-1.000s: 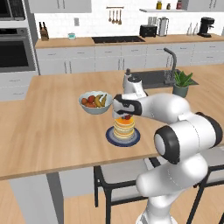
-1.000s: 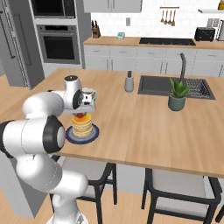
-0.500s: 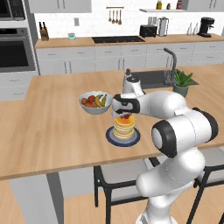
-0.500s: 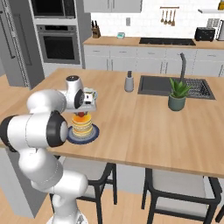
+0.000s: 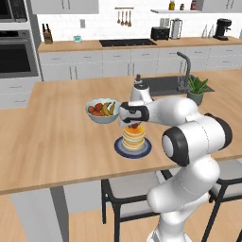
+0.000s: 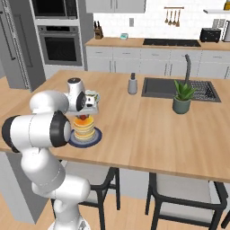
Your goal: Take the strawberry from the fridge and place it on top of the pancake, located on the dining counter.
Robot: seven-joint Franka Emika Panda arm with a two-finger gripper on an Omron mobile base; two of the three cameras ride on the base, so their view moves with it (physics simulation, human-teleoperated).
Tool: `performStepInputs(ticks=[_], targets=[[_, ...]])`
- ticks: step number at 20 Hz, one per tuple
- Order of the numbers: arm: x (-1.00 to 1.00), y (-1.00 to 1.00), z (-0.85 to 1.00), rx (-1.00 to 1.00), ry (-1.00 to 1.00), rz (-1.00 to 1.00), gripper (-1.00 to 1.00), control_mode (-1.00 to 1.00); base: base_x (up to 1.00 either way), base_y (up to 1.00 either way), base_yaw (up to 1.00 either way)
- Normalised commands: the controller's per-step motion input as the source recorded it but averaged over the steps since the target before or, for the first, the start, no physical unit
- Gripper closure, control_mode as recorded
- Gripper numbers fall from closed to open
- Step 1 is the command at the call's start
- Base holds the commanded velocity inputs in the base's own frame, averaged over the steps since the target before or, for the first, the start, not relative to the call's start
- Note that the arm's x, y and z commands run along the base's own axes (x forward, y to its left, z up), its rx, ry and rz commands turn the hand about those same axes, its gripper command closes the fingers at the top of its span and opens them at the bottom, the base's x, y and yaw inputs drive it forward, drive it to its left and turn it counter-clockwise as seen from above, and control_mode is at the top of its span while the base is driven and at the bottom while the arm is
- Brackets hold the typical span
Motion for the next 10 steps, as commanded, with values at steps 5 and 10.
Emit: performStepInputs(ticks=[5, 10], targets=[[0.0, 0.0, -0.07, 0.0, 0.0, 0.0, -1.0, -1.0, 0.0, 0.0, 0.0], [0.0, 0.0, 0.0, 0.0, 0.0, 0.0, -1.0, -1.0, 0.0, 0.0, 0.0]])
